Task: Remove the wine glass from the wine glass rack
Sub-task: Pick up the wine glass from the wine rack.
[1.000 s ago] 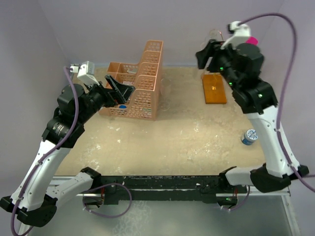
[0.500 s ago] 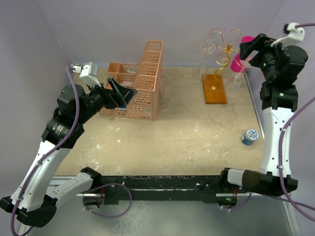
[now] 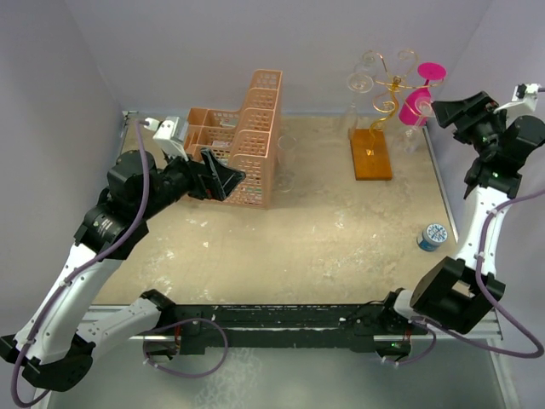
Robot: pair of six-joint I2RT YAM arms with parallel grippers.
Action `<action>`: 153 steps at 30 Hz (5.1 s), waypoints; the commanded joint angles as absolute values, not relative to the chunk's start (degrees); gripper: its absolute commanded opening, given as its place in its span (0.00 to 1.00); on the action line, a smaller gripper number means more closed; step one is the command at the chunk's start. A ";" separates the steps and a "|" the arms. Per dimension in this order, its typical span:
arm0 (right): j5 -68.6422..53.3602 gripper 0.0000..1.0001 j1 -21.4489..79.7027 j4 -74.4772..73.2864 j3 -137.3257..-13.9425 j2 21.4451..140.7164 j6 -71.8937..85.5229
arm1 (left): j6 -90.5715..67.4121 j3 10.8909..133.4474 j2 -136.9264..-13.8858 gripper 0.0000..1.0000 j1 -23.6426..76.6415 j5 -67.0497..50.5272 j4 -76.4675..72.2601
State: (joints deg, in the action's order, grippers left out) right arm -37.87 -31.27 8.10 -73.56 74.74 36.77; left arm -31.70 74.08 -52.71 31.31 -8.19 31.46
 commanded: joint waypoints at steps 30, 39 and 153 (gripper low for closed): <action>-48.77 0.57 -33.05 39.54 -69.62 89.16 57.52 | -28.91 75.70 -55.36 0.99 32.08 -5.80 29.58; -50.47 0.48 -33.05 45.91 -69.18 92.15 62.09 | -29.68 75.49 -55.81 0.99 32.06 -6.13 28.68; -38.87 0.00 -28.48 36.88 -80.83 92.16 82.08 | -31.46 74.30 -54.29 0.99 32.08 -5.79 28.38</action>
